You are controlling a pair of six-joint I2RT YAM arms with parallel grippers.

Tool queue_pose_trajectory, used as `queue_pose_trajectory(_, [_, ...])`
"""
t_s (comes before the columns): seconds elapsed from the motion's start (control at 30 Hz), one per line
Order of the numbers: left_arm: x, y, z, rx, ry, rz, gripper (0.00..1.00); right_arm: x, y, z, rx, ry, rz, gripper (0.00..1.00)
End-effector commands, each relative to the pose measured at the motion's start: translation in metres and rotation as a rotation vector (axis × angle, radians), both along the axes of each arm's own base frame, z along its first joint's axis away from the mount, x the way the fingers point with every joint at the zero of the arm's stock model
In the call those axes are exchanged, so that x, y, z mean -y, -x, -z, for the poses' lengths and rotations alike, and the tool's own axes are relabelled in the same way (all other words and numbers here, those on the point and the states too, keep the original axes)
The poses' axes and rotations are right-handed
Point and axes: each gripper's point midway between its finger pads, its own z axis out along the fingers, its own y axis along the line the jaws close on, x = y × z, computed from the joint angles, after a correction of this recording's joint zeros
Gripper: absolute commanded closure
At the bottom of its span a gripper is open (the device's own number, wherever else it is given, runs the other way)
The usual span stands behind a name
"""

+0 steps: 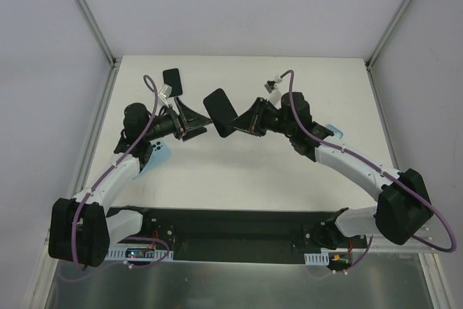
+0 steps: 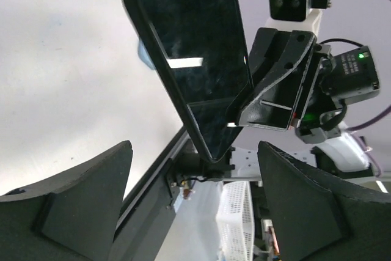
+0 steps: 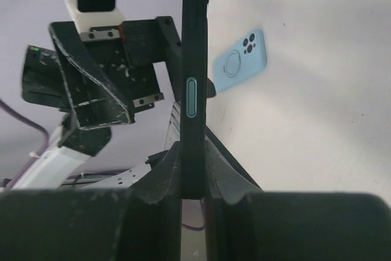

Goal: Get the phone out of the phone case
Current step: Adjust the phone.

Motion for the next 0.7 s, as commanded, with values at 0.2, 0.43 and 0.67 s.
queue_pose_trajectory(0.2, [0.005, -0.013, -0.044, 0.141, 0.215, 0.006, 0.19, -0.019, 0.000, -0.071, 0.029, -0.376, -0.057, 0.99])
queue_pose_trajectory(0.43, [0.007, -0.021, -0.062, 0.177, 0.272, 0.022, 0.28, -0.025, -0.002, -0.066, -0.035, -0.454, -0.068, 0.99])
queue_pose_trajectory(0.67, [0.009, -0.026, -0.070, 0.186, 0.284, 0.030, 0.43, -0.030, 0.001, -0.066, -0.046, -0.452, -0.092, 0.98])
